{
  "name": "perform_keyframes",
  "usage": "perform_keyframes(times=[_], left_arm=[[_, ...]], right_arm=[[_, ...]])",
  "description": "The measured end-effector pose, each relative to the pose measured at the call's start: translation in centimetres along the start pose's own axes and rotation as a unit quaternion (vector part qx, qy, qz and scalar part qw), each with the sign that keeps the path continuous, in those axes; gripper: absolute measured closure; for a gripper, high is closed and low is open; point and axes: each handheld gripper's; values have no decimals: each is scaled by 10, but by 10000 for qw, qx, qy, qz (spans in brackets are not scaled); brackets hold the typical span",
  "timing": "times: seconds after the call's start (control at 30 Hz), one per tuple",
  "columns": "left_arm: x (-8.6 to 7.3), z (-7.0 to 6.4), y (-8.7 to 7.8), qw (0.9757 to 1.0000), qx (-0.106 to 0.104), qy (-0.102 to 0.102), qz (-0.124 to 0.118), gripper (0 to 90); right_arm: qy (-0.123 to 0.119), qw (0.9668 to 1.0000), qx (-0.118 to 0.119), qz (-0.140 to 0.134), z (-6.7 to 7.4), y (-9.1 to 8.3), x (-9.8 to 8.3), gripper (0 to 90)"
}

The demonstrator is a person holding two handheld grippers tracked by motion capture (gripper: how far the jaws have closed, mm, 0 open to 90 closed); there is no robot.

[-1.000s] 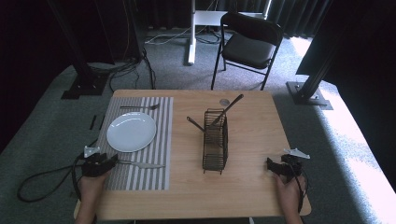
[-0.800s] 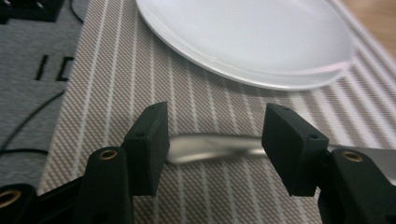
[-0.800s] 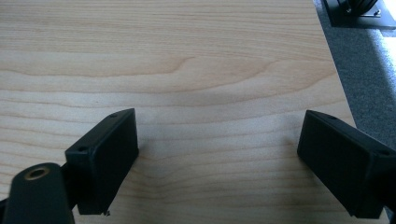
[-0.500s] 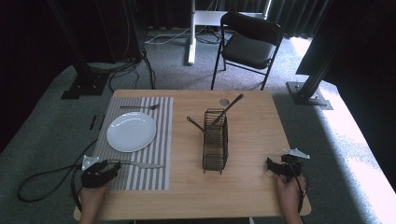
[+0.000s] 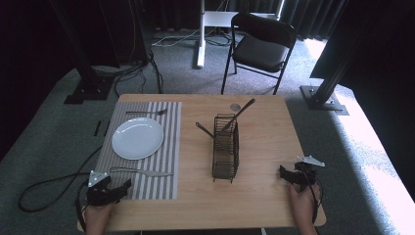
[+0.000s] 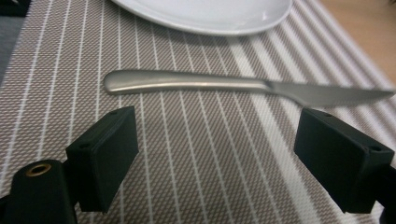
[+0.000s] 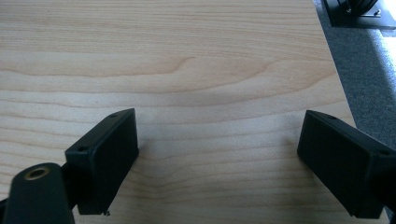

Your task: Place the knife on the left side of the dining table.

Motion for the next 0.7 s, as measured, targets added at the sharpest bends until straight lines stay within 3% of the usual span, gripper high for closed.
perform_keyframes(times=[0.07,0.2,0.23,0.27,0.47,0.7], left_arm=[[-1,-2,1,10000,96,11,-14,83],[0,-2,3,9991,403,-111,-70,68],[0,-2,3,9991,403,-111,-70,0],[0,-1,5,9983,571,-139,-45,0],[0,-3,4,9970,737,-35,-217,0],[-1,-3,4,9969,757,-21,-234,0]], right_arm=[[1,10000,1,0,0,0,0,118],[1,10000,1,0,0,0,0,118],[1,10000,1,0,0,0,0,118],[5,10000,1,0,0,0,0,118],[2,10000,0,1,0,0,0,118],[4,10000,0,2,0,0,0,118]])
Point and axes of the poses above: each handheld gripper's, and its own axes: y roughly forward along the jaws, x roughly out of its top, z roughly to its left, and after that the axes turned 7 degrees about -y, right-handed
